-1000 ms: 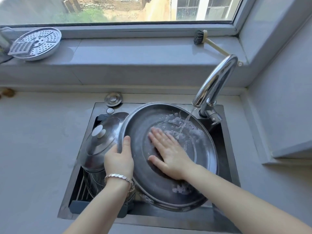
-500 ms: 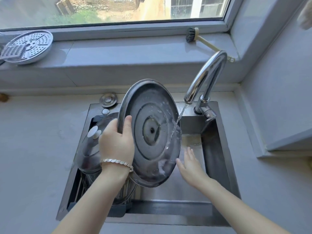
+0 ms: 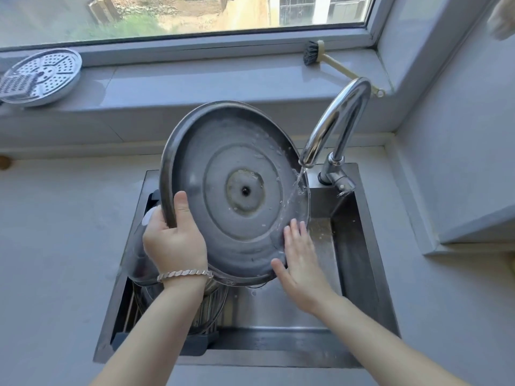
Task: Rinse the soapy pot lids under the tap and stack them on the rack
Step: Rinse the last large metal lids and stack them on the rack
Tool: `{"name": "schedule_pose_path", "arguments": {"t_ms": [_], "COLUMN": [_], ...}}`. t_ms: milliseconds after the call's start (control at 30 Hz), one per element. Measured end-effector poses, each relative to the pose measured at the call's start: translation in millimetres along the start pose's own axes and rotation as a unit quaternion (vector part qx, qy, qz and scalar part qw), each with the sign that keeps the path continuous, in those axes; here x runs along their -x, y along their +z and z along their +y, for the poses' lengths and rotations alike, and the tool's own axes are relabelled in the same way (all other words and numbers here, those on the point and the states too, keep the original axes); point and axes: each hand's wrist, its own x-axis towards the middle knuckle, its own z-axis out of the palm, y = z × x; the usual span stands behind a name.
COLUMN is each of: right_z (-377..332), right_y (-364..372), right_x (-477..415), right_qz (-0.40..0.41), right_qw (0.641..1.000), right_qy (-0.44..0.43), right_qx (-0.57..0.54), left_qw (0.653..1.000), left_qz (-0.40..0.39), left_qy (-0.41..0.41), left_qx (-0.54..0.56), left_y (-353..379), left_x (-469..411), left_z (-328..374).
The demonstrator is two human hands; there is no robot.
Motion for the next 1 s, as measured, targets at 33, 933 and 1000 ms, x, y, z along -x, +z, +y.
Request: {"name": "schedule_pose_path", "arguments": {"t_ms": [33, 933, 1000], "right_z": [-14.1, -12.0, 13.6], "right_y": [3.3, -13.8, -22.9], "right_x": [2.7, -21.8, -34.4], "right_qz": [0.019, 0.032, 0.044], "right_qw": [0.999, 0.999, 0.988], "right_qy": [-0.046, 0.003, 0.132], "right_qx": [0.016, 0.041, 0.066], "left_qw": [1.000, 0.991, 0.989], "left_qz": [0.007, -0.092, -0.104], "left_qy": [-0.011, -0.093, -0.105], "left_qx": [0.004, 0.004, 0.004], "left_y": [1.6, -4.8, -8.1], "left_x": [1.6, 17.3, 20.7], "left_z": [0.3, -9.1, -9.8]}}
